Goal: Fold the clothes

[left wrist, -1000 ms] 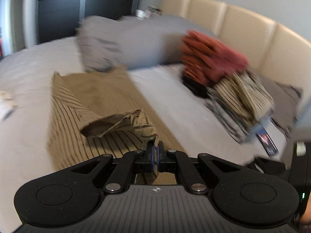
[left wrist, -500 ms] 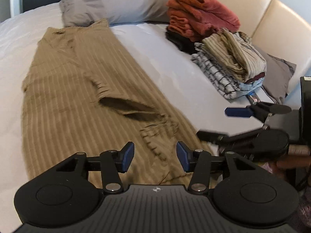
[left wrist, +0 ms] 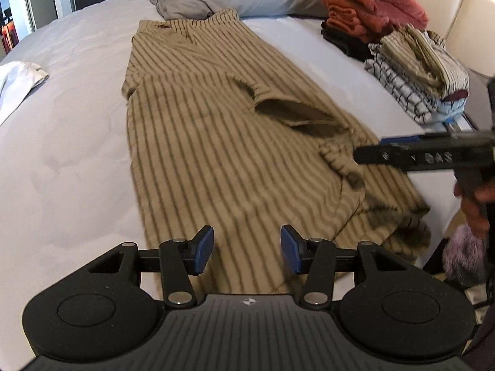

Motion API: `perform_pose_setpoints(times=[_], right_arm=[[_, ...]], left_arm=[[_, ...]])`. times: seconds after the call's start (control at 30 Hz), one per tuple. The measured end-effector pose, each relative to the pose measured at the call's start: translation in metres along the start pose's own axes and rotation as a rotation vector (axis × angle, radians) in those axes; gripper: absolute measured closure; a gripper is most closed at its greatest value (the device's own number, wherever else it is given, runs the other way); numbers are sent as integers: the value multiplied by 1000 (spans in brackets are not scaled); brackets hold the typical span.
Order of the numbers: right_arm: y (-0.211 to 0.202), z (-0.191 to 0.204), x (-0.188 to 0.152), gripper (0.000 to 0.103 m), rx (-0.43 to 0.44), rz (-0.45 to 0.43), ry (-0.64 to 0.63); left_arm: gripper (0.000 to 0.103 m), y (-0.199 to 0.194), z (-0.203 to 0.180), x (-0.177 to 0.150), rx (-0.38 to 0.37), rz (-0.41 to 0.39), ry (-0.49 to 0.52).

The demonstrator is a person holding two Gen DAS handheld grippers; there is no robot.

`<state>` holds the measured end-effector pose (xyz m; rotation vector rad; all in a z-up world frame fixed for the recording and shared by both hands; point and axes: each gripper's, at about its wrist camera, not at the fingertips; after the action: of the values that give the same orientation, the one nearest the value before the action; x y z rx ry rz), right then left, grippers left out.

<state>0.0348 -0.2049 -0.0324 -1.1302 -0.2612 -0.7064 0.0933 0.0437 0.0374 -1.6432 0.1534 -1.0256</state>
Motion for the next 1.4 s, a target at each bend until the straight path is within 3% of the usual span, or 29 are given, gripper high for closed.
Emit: perform_pose_setpoints(times=[0.1,0.17,0.2,0.23,0.27,0.33,0.43,0.57,0.7,0.83,0.9,0.97,1.23,1.4], right_arm=[[16,4,2,29,-22,17,-8],[27,4,2,33,-43,38,-12],[32,5,1,41,-62,50,-22],[35,4,-1,67,-71,59,-26],[38,3,-2,87,-80,67,-31],[35,-3,-2,91,-72,55,-13],[24,-7,-3,97,-55,41,5],[13,-12,-6,98,-52,53,25],[13,-23,-16,98,-107,105,46],[6,-26,-17,92,-143,98,41],[-1,-24,-14,84,-147,74,31],[-8,-18,-7,57,-135,42,12],[11,14,48,57,-66,13,-70],[49,30,95,57,-13,76,-196]], left_arm=[[57,-3,6,-12,-4,12,3],[57,-9,14,-23,46,4,-29],[57,-12,23,-27,71,3,-75],[57,-14,31,-32,93,1,-121],[57,-17,38,-36,92,-9,-165],[57,-20,47,-41,86,-23,-228],[57,-13,40,-42,64,-8,-209],[57,8,23,-44,49,55,-139],[58,29,24,-57,81,148,-145],[58,23,36,-59,79,133,-213],[58,16,41,-55,93,120,-227],[58,12,52,-45,85,106,-240],[58,13,113,18,106,51,-263],[58,27,147,82,118,-25,-259]])
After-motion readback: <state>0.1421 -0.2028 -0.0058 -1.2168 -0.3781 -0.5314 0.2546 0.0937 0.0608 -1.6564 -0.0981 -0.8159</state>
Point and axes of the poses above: each gripper's, at about its wrist camera, not at the fingertips, and y roughly the way its jaws point, z to its left, x to its top, and after that the axes turned 13 degrees about y, right-handed
